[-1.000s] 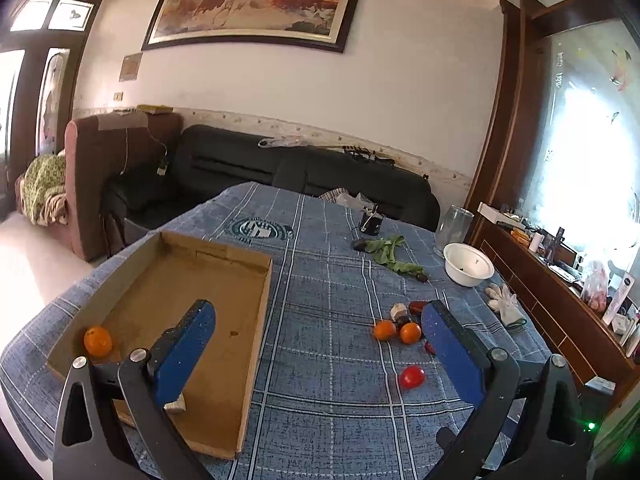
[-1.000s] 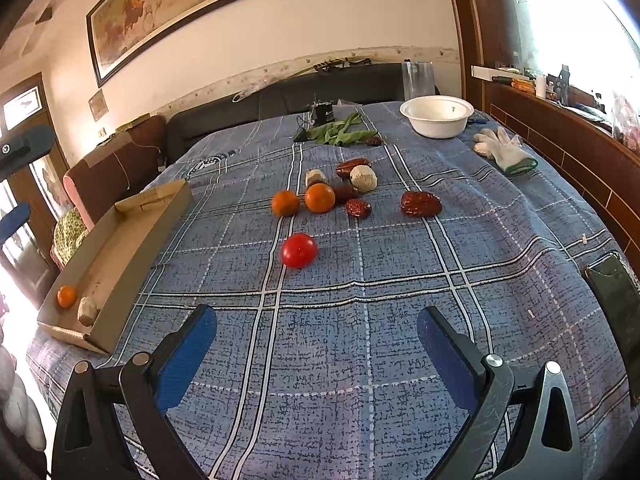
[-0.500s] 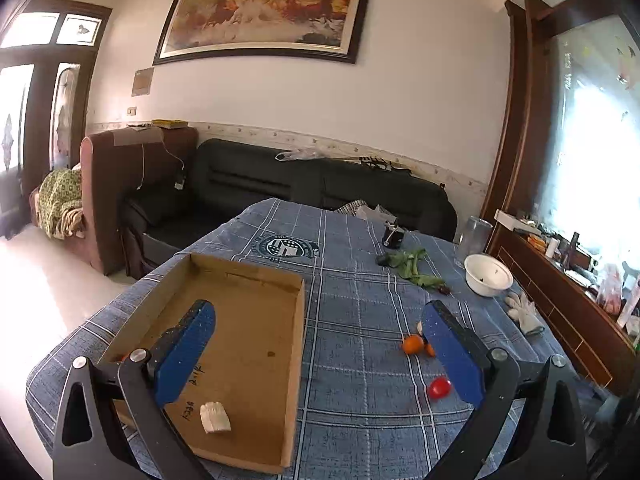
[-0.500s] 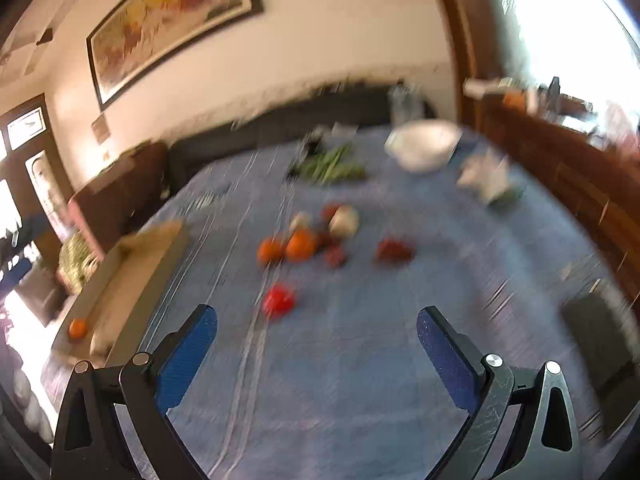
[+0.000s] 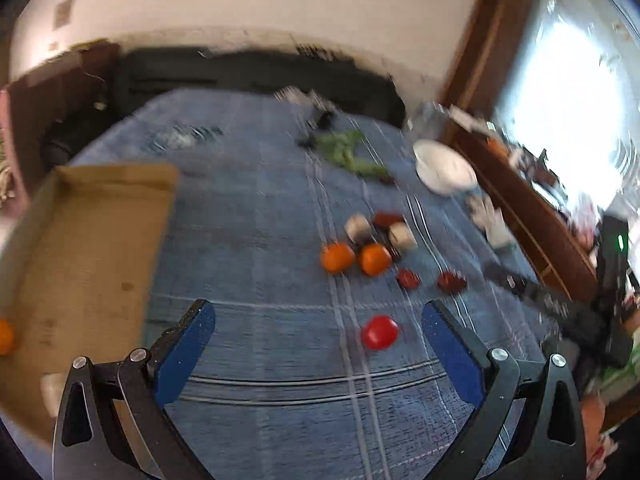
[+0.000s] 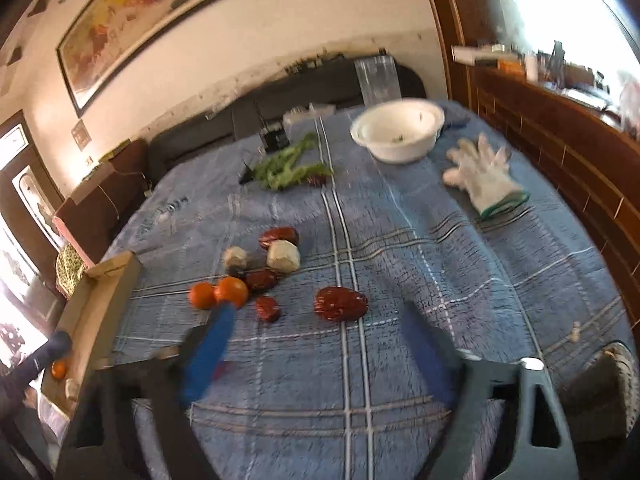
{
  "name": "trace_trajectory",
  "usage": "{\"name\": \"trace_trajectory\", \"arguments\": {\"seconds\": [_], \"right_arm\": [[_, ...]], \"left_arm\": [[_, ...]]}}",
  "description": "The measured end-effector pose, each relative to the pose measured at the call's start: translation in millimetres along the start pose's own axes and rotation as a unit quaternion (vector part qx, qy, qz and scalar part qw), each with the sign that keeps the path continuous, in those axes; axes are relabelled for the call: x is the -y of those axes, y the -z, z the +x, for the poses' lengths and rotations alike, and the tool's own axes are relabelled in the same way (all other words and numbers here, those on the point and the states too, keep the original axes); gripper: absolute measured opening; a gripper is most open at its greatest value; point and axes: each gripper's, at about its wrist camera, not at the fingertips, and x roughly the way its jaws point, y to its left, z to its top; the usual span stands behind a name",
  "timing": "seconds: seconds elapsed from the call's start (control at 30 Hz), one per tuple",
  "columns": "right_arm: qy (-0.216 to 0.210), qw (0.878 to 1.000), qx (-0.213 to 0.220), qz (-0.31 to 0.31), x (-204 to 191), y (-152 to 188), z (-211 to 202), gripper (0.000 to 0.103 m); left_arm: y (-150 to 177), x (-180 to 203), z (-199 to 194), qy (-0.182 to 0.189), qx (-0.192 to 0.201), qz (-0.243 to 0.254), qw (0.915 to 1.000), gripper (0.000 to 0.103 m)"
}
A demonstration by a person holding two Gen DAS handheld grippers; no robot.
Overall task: Organize fruits
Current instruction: 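Grasp the red tomato with the left tool while the right tool grasps the large red date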
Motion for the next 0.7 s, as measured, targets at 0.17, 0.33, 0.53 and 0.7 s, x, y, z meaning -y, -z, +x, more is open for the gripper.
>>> {"name": "trace_trajectory", "arguments": {"seconds": [0.17, 0.33, 0.53, 0.7], "right_arm": [[-0.003, 1.0, -0.015, 0.022, 13, -9, 31, 0.064], [-0.013, 0.999, -0.026, 0.029, 19, -5, 52, 0.064], [-0.017, 0.999, -0.04, 0.016, 16, -1, 64, 0.064], [0.003, 0.999, -0.044, -0.029, -2, 3, 67, 0.062]], "left_arm": [[8, 16, 50, 0.03, -0.058, 0.02, 0.9976, 0.085], [12, 27, 65, 0.035, -0.062, 0.046, 0.9964, 0.079], [15, 34, 80, 0.047, -0.074, 0.063, 0.9942, 0.079], [17, 36, 82, 0.059, -0.075, 0.07, 0.993, 0.065]]}}
